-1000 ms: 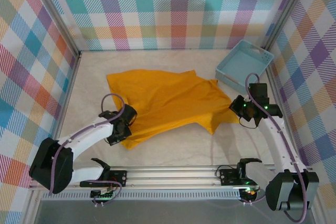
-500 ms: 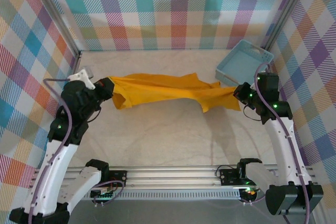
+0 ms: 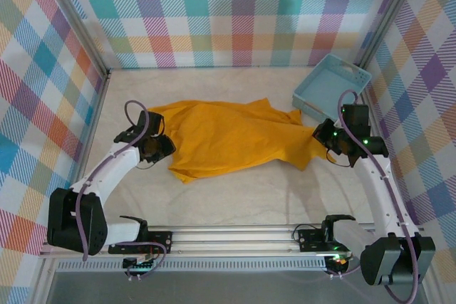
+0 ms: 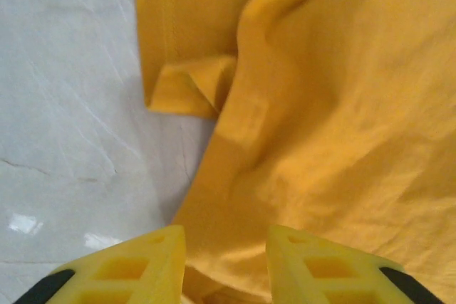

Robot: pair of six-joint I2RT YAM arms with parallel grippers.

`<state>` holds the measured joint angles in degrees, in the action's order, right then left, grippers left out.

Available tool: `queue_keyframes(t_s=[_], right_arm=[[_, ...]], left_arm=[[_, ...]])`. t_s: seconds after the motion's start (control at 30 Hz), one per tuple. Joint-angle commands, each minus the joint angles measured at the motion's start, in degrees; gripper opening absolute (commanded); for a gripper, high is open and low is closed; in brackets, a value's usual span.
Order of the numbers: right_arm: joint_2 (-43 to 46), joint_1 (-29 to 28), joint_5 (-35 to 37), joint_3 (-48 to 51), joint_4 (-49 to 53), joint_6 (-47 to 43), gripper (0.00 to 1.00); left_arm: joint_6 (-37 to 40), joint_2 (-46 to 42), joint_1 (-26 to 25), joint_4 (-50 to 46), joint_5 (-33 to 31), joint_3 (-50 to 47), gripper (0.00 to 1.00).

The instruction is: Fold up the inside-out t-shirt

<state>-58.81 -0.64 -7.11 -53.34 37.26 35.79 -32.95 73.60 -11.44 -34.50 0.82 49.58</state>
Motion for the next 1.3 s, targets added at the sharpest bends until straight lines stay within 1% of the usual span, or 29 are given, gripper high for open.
queue_keyframes(t_s=[0.0, 0.03, 0.07, 0.1, 0.17, 0.23, 0.3, 0.37, 0.53, 0.63, 0.77, 0.83, 0.9, 1.07, 1.13, 1.17, 1.2, 1.27], right_arm=[[0.01, 0.51, -0.95, -0.87, -1.2, -0.1, 0.0], [-0.12, 0.54, -1.18, -1.02, -1.28, -0.19, 0.0], [-0.32, 0.47, -1.36, -1.06, -1.22, -0.13, 0.0], [-0.51, 0.48, -1.62, -1.15, -1.26, -0.28, 0.0], [-0.69, 0.47, -2.15, -1.16, -1.4, -0.21, 0.0], [-0.71, 0.48, -2.38, -1.08, -1.54, -0.11, 0.0], [-0.53, 0.51, -2.22, -1.06, -1.45, -0.26, 0.0], [-0.34, 0.43, -2.18, -0.9, -1.26, -0.41, 0.0], [0.15, 0.38, -2.54, 0.05, -1.43, -0.55, 0.0], [0.35, 0.38, -2.9, 0.93, -1.69, -0.46, 0.0], [0.6, 0.39, -3.16, 1.79, -1.86, -0.71, 0.0], [0.62, 0.38, -3.17, 2.01, -1.78, -0.89, 0.0], [0.62, 0.41, -3.08, 2.27, -1.92, -1.07, 0.0], [0.61, 0.38, -2.92, 2.79, -1.88, -1.21, 0.0], [0.62, 0.35, -2.86, 2.8, -1.86, -1.34, 0.0], [0.62, 0.4, -2.77, 2.8, -1.85, -1.34, 0.0], [0.62, 0.37, -2.73, 2.85, -1.86, -1.34, 0.0], [0.53, 0.39, -2.56, 2.89, -1.89, -1.43, 0.0]], left_arm=[[-1.77, -2.46, -0.25, -4.5, -4.31, 2.44, 0.43], [-2.81, -5.55, -2.19, -6.02, -6.53, 1.85, 0.53], [-4.37, -8.6, -4.37, -7.47, -8.46, 1.11, 0.59], [-6.58, -11.95, -7.05, -9.2, -10.32, -0.16, 0.62], [-12.11, -17.03, -11.35, -11.19, -10.77, -3.73, 0.63], [-18.3, -19.78, -15.37, -10.82, -8.8, -8.69, 0.63], [-22.85, -19.47, -18.03, -8.39, -6.36, -12.48, 0.64], [-25.6, -17.16, -19.37, -5.77, -5.01, -14.6, 0.64], [-26.44, -10.42, -19.09, -1.25, -5.68, -13.88, 0.64], [-26.02, -5.54, -18.49, 1.83, -5.29, -12.68, 0.62], [-25.51, -1.46, -17.92, 5.27, -4.43, -11.95, 0.59], [-25.3, -0.29, -17.46, 5.66, -4.58, -11.73, 0.55], [-24.81, 0.09, -16.75, 6.58, -4.63, -11.88, 0.53], [-23.31, 1.39, -14.66, 6.01, -5.23, -11.52, 0.44], [-22.88, 1.54, -14.4, 6.56, -5.22, -12.11, 0.43], [-22.73, 1.76, -14.13, 6.88, -4.84, -12.22, 0.39], [-22.67, 2.12, -14.13, 6.91, -4.53, -12.23, 0.32], [-22.51, 2.34, -14.13, 6.96, -4.21, -12.49, 0.23]])
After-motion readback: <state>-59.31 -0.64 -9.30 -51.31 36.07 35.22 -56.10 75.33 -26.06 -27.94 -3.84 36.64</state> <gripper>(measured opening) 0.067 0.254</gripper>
